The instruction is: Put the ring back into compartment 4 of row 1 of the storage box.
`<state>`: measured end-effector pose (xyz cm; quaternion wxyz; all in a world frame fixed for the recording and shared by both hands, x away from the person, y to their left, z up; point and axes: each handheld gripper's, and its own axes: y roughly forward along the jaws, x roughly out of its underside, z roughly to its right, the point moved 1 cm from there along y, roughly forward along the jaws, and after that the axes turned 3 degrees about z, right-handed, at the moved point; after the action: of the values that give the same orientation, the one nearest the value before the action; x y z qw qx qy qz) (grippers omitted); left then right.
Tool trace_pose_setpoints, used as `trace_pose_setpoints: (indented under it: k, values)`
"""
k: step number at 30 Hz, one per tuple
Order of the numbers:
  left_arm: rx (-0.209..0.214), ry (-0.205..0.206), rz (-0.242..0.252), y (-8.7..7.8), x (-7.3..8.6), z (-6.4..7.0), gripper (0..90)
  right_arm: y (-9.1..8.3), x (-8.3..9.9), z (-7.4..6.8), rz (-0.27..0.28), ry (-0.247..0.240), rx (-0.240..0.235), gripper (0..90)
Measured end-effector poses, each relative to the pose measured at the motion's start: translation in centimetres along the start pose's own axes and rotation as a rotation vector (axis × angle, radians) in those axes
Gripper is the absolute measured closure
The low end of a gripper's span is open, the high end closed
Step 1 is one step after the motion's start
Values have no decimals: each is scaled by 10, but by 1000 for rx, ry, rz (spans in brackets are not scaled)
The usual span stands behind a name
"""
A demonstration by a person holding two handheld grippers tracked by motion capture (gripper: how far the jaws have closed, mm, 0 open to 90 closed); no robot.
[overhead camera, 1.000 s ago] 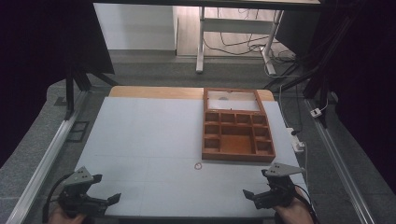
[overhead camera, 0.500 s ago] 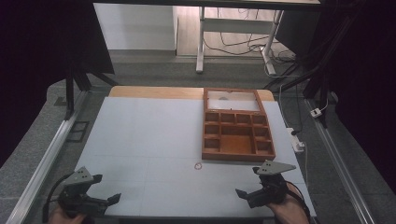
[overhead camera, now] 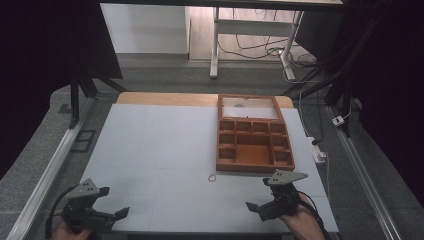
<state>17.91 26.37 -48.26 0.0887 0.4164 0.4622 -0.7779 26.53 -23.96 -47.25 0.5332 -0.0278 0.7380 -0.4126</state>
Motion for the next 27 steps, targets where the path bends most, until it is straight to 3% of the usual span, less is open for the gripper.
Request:
trace_pose_setpoints:
  k: [13, 27]
  values:
    - [2, 0, 0, 0, 0, 0, 0, 16, -9, -4, -26, -9, -21, 0]
    - [5, -4, 1, 0, 0, -1, 0, 49, -26, -7, -59, -33, -56, 0]
